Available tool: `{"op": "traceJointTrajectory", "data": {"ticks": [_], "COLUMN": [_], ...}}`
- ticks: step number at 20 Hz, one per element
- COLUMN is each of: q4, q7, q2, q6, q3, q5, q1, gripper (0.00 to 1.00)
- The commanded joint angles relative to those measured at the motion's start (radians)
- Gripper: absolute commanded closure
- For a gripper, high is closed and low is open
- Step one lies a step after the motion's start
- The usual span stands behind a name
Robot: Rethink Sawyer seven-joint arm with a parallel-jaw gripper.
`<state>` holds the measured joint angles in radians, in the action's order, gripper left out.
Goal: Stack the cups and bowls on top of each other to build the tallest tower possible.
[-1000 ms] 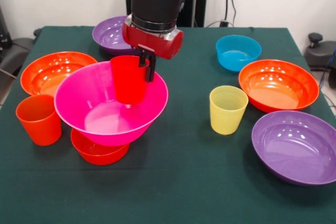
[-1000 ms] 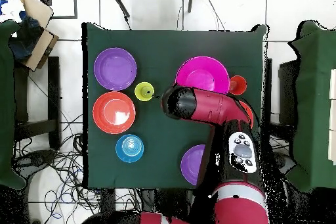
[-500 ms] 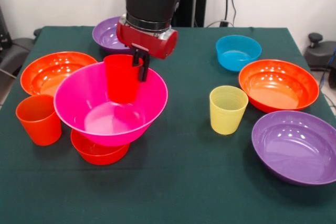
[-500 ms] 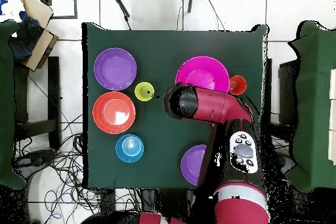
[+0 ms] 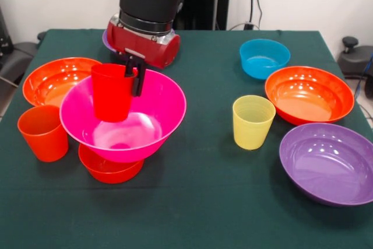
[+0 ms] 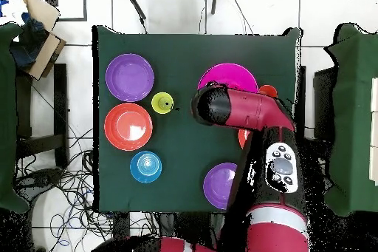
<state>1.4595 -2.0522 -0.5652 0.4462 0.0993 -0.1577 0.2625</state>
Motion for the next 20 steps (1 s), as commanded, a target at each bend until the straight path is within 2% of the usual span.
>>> {"op": "traceJointTrajectory", "data": {"ticks": [1,10,20], "q4": [-0.063,-0.083,-0.064], "q7": [0.105,0.11,0.104], "q2": [0.036,0.049,0.045], "q6": [0.074,0.083,0.087], "q3": [-0.124,-0.162,-0.193], "q5": [-0.058,-0.049,-0.043], "q1": [0.015,0.022,0.036], "gripper": [1.0,1.0,1.0]}}
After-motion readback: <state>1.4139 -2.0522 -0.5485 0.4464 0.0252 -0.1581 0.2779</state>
